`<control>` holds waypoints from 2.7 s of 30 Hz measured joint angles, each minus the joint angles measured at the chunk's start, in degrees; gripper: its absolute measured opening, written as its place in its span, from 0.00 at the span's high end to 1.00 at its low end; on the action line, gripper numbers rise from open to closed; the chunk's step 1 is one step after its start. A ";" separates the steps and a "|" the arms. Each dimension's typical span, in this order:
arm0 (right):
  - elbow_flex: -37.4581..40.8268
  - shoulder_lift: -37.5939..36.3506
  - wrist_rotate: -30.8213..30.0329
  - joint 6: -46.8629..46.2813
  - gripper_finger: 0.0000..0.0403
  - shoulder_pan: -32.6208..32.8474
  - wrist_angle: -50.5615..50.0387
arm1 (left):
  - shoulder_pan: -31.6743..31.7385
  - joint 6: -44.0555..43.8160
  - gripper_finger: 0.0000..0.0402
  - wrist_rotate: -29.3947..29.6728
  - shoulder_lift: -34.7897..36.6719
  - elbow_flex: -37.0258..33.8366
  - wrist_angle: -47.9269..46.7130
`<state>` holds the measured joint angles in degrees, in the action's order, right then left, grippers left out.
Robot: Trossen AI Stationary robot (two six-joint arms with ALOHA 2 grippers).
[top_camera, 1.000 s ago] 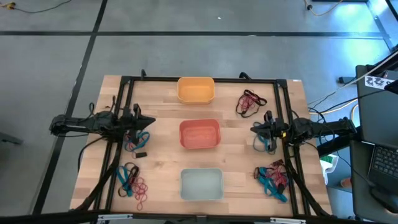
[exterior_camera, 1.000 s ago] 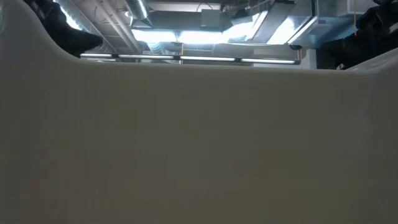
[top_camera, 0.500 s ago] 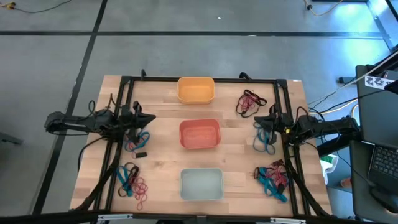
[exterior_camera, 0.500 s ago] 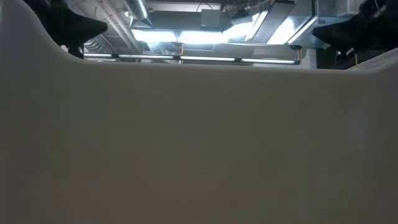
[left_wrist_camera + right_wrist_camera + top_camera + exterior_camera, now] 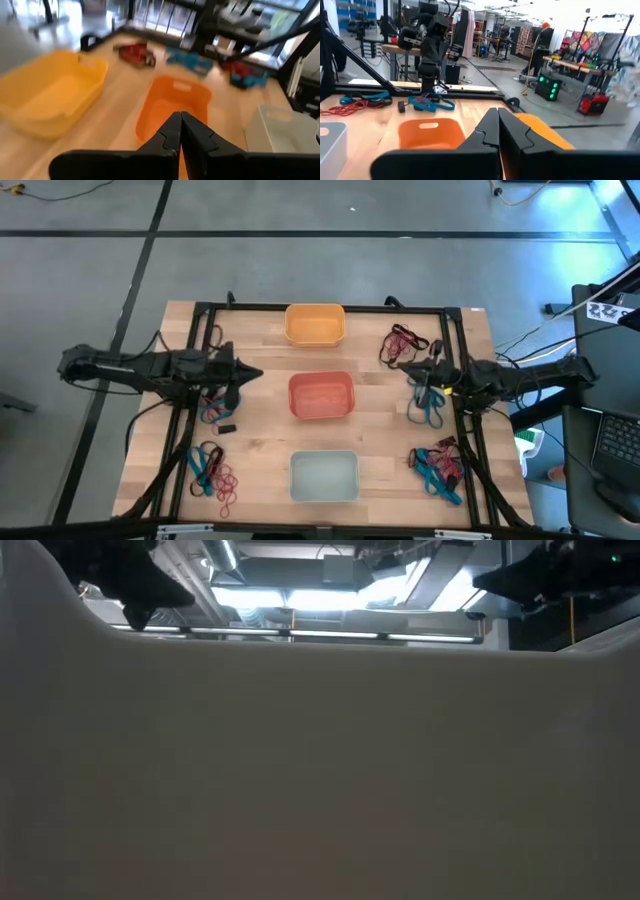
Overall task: Sort rubber bands into baskets
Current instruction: Put the blue rubber band in the yellow bin
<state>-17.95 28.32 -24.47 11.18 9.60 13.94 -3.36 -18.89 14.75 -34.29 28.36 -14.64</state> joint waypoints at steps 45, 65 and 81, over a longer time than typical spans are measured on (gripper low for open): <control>-8.61 15.45 -0.62 8.85 1.00 -0.02 7.41 | -3.43 -27.21 0.91 -9.21 -33.30 12.70 -38.41; -8.61 15.45 -0.61 8.89 1.00 -0.02 7.43 | 1.64 -29.03 0.68 -8.12 -39.58 8.57 -38.70; -8.64 15.45 -0.61 8.89 1.00 0.00 7.41 | 1.64 -26.50 0.68 -8.87 -46.21 8.57 -34.66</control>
<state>-26.59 43.77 -25.08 20.08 9.61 21.34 -1.72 -45.39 5.88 -80.50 36.93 -49.30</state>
